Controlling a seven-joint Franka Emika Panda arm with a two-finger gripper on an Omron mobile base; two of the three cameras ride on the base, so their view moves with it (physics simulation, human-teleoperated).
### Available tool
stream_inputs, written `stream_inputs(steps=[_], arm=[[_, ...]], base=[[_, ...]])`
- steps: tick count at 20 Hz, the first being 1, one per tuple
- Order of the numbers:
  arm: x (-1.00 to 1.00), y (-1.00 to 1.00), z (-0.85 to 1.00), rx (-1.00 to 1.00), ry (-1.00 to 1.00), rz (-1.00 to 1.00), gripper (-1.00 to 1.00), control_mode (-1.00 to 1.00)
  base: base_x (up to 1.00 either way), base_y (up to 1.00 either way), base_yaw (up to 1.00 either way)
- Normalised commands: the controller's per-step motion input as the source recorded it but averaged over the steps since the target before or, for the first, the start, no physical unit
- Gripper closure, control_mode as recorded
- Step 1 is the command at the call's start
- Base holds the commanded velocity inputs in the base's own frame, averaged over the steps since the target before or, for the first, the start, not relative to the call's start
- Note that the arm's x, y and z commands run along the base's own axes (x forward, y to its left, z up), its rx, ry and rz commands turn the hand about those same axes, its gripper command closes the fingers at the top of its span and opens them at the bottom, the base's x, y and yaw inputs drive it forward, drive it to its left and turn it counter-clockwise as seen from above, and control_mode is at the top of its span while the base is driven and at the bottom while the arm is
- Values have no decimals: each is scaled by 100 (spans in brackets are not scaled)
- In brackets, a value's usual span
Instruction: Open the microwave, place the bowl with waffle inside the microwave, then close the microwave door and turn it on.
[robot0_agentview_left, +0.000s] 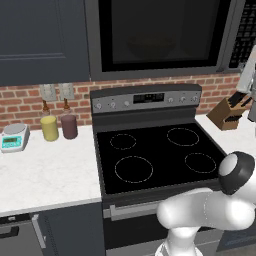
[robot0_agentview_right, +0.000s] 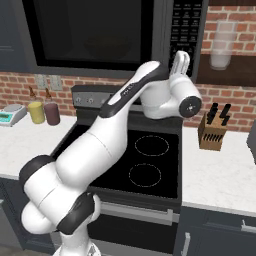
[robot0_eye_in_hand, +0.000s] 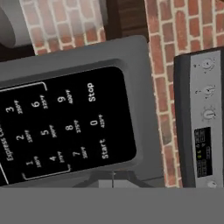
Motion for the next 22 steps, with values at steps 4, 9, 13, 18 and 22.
stream_inputs(steps=[4,9,13,18,22], arm=[[39,0,0,10,-3,0,100,-100],[41,0,0,10,-5,0,100,-100],[58,0,0,5,-1,0,100,-100],[69,0,0,1,0,0,100,-100],[84,2,0,0,5,1,100,-100]], base=[[0,0,0],[0,0,0],[0,0,0],[0,0,0],[0,0,0]])
